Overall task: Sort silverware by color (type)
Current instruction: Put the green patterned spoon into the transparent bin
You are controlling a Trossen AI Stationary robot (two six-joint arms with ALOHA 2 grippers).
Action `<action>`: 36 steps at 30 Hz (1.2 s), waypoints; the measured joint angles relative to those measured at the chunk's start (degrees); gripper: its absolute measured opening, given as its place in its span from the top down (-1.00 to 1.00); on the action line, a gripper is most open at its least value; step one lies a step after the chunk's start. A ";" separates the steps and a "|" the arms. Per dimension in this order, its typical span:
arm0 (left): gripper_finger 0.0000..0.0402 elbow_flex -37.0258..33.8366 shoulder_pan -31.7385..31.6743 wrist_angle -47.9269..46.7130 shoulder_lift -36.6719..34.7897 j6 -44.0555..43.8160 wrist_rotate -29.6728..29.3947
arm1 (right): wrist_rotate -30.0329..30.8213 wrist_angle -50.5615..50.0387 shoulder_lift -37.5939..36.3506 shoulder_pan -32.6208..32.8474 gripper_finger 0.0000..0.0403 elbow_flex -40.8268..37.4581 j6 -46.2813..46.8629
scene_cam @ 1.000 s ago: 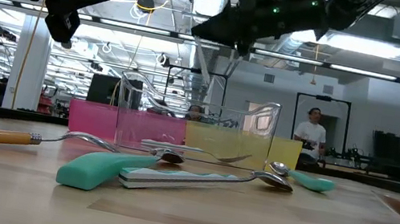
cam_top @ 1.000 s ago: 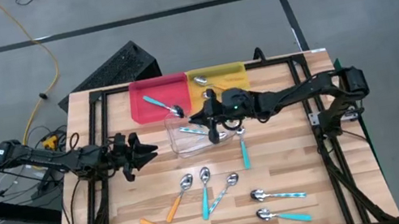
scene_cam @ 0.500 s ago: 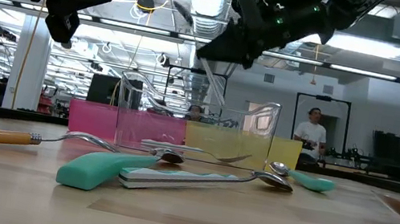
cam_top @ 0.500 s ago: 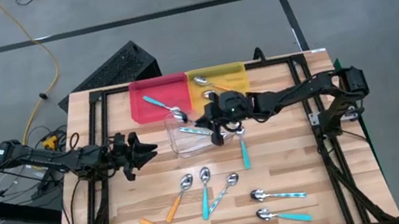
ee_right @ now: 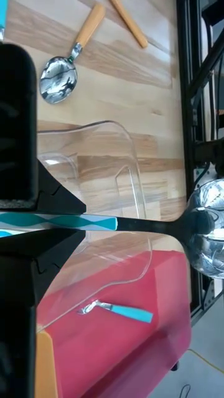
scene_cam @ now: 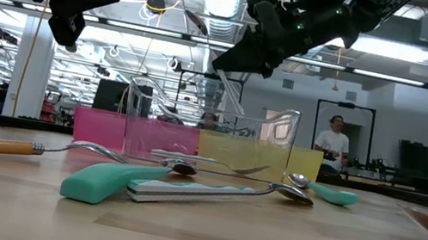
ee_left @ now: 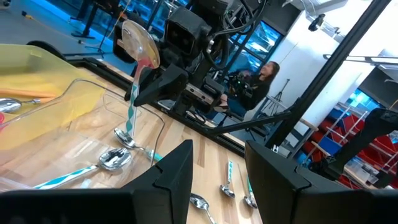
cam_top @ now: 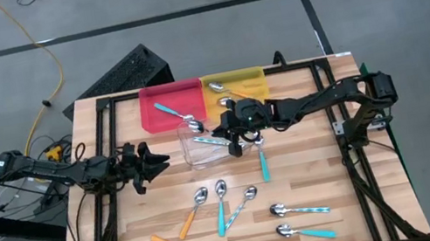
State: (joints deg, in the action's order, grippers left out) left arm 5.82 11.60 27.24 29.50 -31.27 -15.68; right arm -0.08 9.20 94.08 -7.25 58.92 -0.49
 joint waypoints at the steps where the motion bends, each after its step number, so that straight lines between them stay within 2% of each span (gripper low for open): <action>1: 0.35 0.00 0.01 0.00 0.00 0.00 0.00 | 0.01 0.01 0.00 -0.01 0.75 0.00 0.00; 12: 0.35 0.00 0.01 0.00 0.00 0.15 0.00 | -0.02 -0.17 0.00 -0.02 0.75 -0.02 0.00; 19: 0.35 0.00 0.00 0.00 0.00 0.17 -0.04 | -0.02 -4.93 0.00 -0.02 0.75 -0.04 0.00; 26: 0.35 0.00 0.01 0.00 0.00 0.17 -0.10 | 0.00 -5.07 -0.02 -0.05 0.75 -0.04 -1.40; 36: 0.35 0.00 0.00 0.00 0.00 0.17 -1.00 | 0.00 -6.02 -0.02 -3.61 0.75 1.36 -1.47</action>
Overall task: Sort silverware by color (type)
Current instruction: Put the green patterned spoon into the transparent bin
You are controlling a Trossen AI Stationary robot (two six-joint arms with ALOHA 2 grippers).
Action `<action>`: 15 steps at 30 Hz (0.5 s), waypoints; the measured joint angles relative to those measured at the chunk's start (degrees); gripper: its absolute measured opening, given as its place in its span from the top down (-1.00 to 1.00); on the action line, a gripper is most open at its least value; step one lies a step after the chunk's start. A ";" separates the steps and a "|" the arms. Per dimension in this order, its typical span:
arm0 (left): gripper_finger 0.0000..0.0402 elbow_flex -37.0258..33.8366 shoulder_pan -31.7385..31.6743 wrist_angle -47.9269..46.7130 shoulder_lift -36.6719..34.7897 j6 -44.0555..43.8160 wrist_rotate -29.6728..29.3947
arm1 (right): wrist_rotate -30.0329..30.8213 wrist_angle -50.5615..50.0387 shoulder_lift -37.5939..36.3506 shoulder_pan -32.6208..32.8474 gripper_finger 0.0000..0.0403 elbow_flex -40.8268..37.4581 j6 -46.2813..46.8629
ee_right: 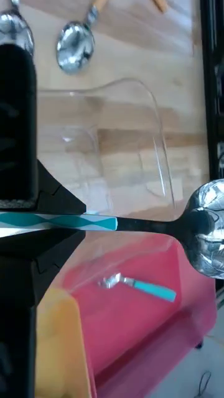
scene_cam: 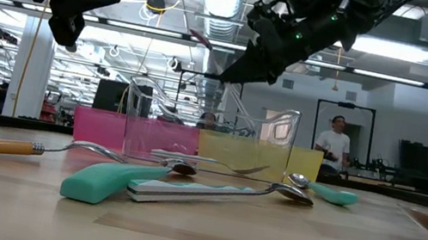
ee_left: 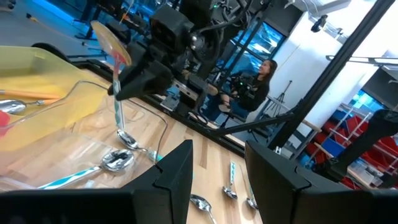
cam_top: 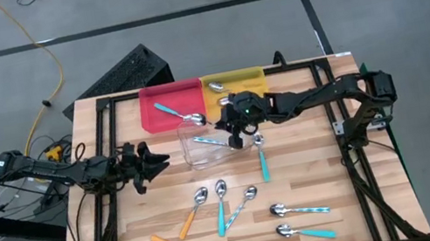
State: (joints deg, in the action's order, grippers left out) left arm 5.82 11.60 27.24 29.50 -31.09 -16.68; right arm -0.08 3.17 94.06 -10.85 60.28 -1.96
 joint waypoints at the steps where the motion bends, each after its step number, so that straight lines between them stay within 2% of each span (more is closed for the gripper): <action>1: 0.35 0.00 0.02 0.00 0.00 0.00 -0.30 | -0.02 -0.44 0.00 -0.29 0.75 0.31 0.00; 15: 0.35 0.00 0.01 0.00 0.01 -0.04 -0.64 | -0.06 -0.55 0.97 -0.94 0.75 1.28 0.26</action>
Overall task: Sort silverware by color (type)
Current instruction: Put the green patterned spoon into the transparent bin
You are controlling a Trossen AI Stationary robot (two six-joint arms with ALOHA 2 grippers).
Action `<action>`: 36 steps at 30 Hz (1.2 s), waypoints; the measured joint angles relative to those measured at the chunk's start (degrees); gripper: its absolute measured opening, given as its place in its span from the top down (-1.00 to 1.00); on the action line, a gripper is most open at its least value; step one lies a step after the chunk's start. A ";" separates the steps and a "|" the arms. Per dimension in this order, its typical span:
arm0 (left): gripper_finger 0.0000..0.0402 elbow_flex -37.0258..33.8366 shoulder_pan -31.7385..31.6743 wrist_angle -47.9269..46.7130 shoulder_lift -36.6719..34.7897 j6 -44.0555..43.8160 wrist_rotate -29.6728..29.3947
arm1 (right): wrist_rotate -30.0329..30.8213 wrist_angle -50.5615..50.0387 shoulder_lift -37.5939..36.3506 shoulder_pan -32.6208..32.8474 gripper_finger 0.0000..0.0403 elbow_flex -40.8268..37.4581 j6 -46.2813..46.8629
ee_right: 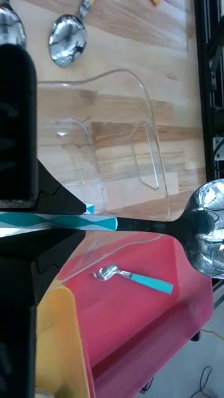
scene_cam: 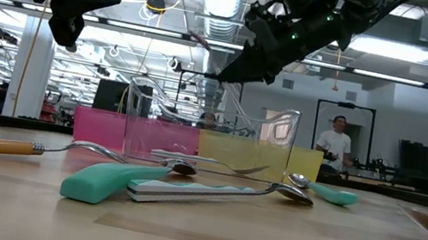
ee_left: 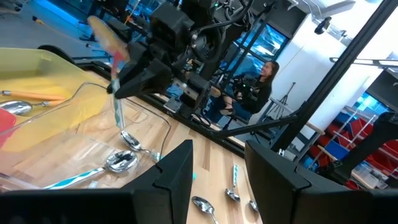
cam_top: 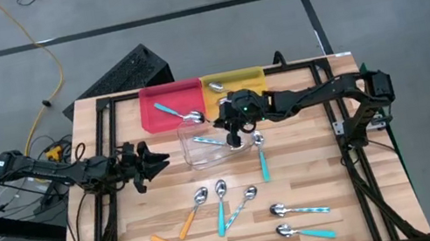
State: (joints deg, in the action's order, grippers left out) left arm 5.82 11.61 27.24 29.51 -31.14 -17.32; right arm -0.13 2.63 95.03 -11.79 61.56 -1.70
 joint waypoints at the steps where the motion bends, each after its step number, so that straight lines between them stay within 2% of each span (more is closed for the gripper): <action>1: 0.35 0.00 0.00 0.00 0.01 -0.01 -0.01 | -0.01 -0.68 0.06 0.00 0.75 -0.06 0.08; 18: 0.35 0.00 0.00 0.02 0.00 -0.15 0.11 | 0.03 -1.17 1.88 0.11 0.75 -0.04 0.61; 36: 0.35 -0.02 0.01 -1.03 -0.01 -0.13 0.18 | -0.01 -0.06 9.31 0.02 0.75 1.01 1.65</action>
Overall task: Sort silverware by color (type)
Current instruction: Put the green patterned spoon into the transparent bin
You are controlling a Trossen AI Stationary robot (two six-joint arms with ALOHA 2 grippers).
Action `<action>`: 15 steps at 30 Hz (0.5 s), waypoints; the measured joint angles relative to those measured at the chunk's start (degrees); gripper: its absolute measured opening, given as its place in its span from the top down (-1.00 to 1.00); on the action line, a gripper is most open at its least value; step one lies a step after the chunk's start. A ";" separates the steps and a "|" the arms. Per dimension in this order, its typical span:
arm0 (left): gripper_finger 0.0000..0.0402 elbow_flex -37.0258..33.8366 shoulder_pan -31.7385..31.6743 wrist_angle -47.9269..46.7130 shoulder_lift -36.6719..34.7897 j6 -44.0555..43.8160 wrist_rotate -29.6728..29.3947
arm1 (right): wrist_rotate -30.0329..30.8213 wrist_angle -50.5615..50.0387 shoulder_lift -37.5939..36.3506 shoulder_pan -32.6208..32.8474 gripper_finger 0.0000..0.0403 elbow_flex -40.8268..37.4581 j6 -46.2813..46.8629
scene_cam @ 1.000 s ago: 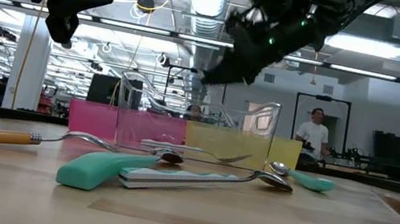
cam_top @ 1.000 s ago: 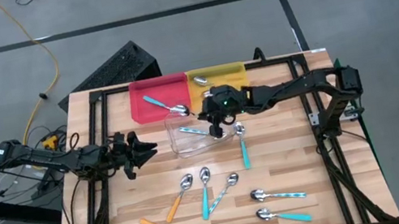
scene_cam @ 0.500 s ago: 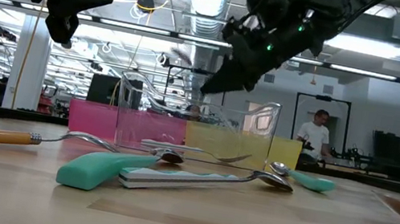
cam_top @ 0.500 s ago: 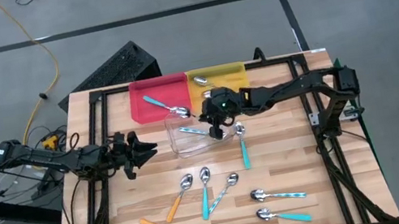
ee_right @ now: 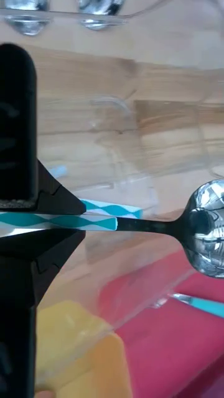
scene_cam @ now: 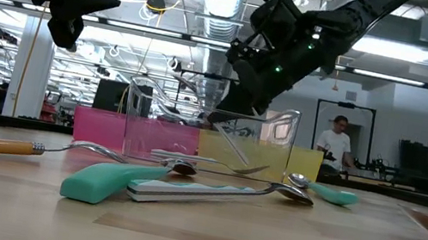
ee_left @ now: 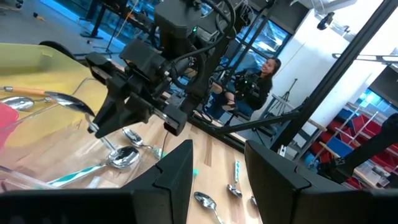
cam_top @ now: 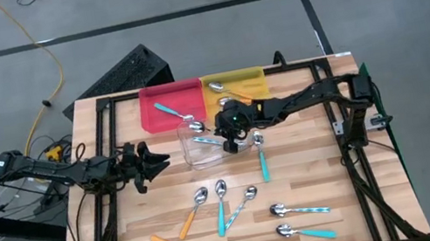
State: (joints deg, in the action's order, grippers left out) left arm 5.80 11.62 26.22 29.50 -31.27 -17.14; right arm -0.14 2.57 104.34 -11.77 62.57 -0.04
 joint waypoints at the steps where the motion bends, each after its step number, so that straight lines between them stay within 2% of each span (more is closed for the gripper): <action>1: 0.35 0.00 0.00 0.02 0.02 0.00 0.02 | 0.00 -0.10 0.03 0.00 0.75 0.02 -0.01; 8: 0.35 0.00 -0.01 0.00 0.02 0.15 -0.07 | -0.22 -1.39 0.01 0.04 0.75 0.02 -1.59; 15: 0.35 0.00 -0.02 0.04 0.00 0.15 -0.03 | -2.97 -2.33 0.01 0.13 0.75 0.02 -2.85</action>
State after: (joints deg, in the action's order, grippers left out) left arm 5.80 11.60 26.26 29.50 -31.11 -17.17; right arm -3.11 0.23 104.36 -11.64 62.59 -2.90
